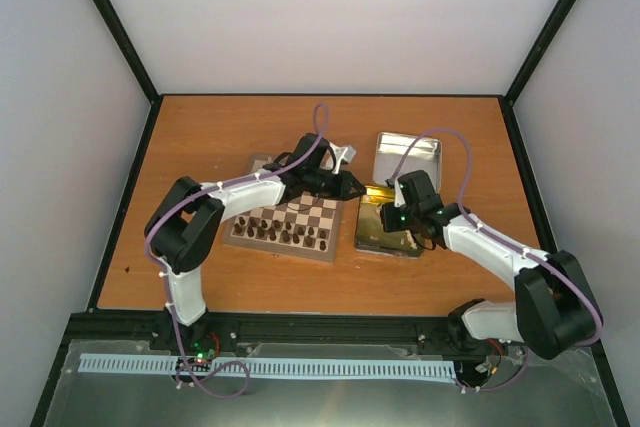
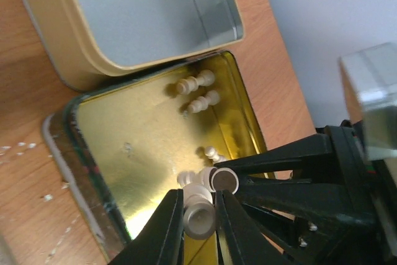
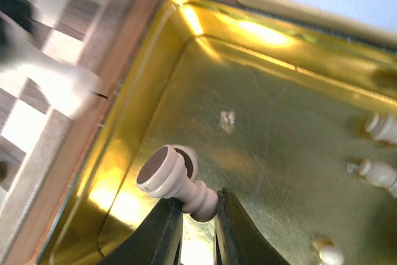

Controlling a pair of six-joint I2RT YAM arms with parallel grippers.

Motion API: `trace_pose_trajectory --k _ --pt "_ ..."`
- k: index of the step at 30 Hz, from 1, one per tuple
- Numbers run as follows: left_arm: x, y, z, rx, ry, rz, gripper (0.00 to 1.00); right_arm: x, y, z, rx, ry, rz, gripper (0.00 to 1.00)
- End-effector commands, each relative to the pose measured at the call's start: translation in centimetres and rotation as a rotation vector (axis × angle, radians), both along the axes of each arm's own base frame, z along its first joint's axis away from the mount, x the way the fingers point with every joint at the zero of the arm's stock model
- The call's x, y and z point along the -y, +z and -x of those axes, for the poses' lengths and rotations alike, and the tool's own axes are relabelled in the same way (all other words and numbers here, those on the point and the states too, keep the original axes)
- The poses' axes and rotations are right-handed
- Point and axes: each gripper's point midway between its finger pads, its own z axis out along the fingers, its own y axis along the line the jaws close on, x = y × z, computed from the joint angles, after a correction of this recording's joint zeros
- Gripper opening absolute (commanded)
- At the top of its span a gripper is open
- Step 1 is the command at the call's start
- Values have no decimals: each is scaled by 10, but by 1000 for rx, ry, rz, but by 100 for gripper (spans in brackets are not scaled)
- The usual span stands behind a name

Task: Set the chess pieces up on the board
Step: Place the chess piece on the chessboard, then place the chess piece in the storage box.

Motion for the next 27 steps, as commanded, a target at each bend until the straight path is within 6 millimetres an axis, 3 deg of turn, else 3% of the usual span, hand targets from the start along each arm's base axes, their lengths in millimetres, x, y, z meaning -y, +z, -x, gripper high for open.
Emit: trace_pose_trajectory --k 1,6,13,18,22,27 --pt "-14 24 -12 155 71 -76 4 7 -17 5 -106 -78 26 16" --pt "-57 22 -29 271 228 -278 4 3 -28 4 -173 -95 31 24" --pt "-145 3 -33 349 465 -626 4 3 -34 -1 -198 -105 53 28" --pt "-191 -9 -38 319 571 -719 4 2 -35 -2 -212 -112 55 36" --pt "-212 -18 -46 285 626 -735 4 3 -31 -2 -207 -118 58 42" --pt "-226 -22 -57 285 670 -758 4 7 -26 -4 -190 -132 72 46"
